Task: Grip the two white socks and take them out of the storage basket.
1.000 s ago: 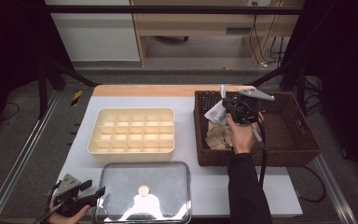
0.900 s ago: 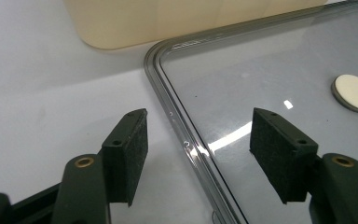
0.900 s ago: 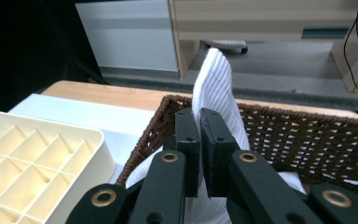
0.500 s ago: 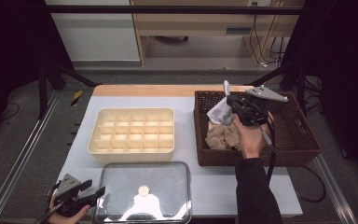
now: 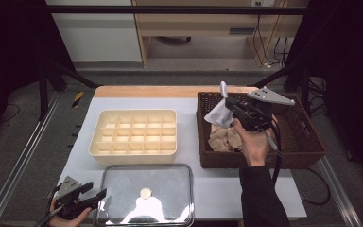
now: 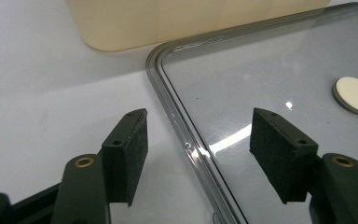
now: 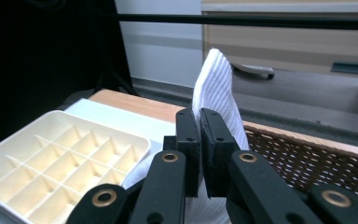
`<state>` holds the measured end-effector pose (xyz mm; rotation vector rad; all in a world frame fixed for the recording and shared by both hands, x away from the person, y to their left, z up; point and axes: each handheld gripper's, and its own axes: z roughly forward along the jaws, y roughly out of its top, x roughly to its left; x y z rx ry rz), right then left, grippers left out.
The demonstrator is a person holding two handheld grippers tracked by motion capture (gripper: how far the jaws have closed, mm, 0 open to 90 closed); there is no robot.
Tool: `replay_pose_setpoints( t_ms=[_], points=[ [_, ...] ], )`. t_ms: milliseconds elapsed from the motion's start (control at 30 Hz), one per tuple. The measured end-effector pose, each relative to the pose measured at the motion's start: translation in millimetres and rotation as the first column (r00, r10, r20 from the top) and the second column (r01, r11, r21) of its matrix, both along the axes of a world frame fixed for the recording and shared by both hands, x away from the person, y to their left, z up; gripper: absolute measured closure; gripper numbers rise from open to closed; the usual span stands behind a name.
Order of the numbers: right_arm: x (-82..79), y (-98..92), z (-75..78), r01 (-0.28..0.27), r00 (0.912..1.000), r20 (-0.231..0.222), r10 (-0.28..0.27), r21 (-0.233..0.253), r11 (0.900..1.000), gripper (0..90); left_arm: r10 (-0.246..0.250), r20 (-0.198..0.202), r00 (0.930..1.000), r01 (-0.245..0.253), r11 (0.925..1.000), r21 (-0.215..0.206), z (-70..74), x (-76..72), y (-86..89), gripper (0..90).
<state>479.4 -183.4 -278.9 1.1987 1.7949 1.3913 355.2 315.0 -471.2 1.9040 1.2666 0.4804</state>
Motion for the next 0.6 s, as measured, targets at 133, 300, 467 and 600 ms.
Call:
replay_pose_setpoints(
  t_ms=[133,300,467,600],
  points=[
    [-9.0,5.4,6.9,-0.033,0.9992,0.022,0.033,0.005,0.999,86.8,0.001,0.001,1.0000,-0.001,1.0000,0.000,0.1,0.0,0.0,36.5],
    [-20.5,16.2,14.3,-0.087,0.9952,0.046,0.086,0.009,0.996,86.8,0.002,0.002,1.0000,-0.002,1.0000,0.001,0.2,-0.1,0.1,36.5],
    [-32.8,31.5,19.3,-0.156,0.9859,0.063,0.155,0.005,0.988,86.9,0.003,0.006,1.0000,-0.003,1.0000,0.003,0.4,-0.4,0.1,36.5],
    [-42.6,45.7,20.7,-0.216,0.9738,0.073,0.215,0.004,0.976,86.8,0.001,0.006,1.0000,-0.001,1.0000,0.009,0.9,-0.6,0.6,36.5]
  ],
)
